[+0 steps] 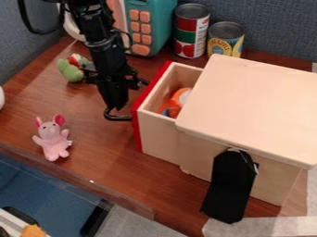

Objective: Close the drawer

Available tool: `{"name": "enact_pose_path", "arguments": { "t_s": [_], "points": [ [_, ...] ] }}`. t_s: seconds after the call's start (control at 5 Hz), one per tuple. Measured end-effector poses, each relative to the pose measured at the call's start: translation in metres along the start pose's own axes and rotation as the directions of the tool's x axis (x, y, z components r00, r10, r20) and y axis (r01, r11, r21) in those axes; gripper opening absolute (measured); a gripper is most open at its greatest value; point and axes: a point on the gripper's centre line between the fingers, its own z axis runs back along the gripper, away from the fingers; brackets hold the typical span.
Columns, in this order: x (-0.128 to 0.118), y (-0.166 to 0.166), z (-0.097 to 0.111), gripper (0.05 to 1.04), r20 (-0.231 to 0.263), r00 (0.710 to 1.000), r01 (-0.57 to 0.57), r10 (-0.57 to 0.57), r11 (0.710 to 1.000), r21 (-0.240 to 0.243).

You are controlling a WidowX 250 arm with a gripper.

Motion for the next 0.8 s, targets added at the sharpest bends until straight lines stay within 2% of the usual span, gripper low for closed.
{"name": "enact_pose_path", "arguments": {
  "t_s": [0.2, 0.8],
  "points": [
    [0.0, -0.021, -0.006, 0.123, -0.031, 0.998, 0.052, -0.052, 0.999, -0.012],
    [0.0, -0.05, -0.003, 0.123, -0.024, 0.993, 0.114, -0.115, 0.993, -0.022]
  ]
}}
